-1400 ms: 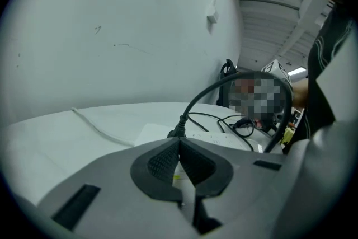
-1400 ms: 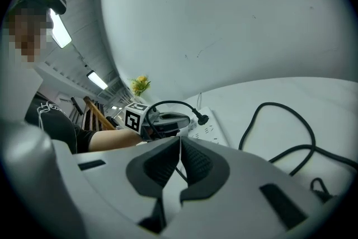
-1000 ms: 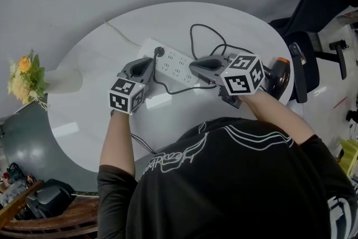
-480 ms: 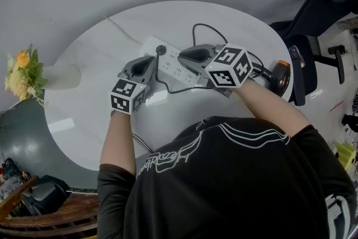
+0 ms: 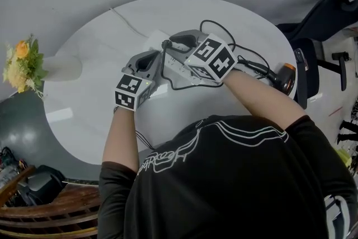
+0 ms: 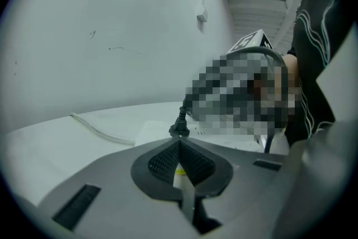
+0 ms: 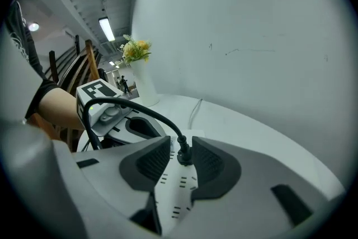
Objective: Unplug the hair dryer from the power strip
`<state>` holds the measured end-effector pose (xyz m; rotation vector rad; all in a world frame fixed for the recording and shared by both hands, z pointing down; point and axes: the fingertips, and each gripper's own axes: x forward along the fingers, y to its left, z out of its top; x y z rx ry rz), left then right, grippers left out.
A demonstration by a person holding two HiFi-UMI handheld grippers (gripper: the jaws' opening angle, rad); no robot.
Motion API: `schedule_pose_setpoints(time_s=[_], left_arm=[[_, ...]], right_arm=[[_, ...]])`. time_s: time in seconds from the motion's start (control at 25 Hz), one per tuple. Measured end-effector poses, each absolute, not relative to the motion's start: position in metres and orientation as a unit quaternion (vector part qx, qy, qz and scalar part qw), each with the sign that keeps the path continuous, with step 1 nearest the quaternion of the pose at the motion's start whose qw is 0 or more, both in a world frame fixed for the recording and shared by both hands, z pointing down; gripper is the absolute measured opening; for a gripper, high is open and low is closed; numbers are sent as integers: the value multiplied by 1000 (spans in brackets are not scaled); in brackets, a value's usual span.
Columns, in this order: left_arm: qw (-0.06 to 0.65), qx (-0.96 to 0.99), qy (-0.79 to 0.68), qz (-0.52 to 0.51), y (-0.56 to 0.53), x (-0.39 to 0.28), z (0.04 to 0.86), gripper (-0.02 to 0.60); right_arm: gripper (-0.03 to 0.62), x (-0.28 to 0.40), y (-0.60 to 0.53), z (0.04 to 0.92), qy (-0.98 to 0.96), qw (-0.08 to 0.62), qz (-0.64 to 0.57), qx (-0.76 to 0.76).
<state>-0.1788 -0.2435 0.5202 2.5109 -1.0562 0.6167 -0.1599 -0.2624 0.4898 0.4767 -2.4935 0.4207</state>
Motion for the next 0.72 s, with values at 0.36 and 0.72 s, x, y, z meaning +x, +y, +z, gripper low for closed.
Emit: schedule_pose_setpoints(time_s=[0.36,0.72], left_arm=[[138,885,-387,221,-244,-178,521,2],[112,883,-398,224,-243,-179,521,2]], right_arm=[[55,-170,-271,503,-922,311,117,196],[26,-174,-266,503,-916,341,73,198]])
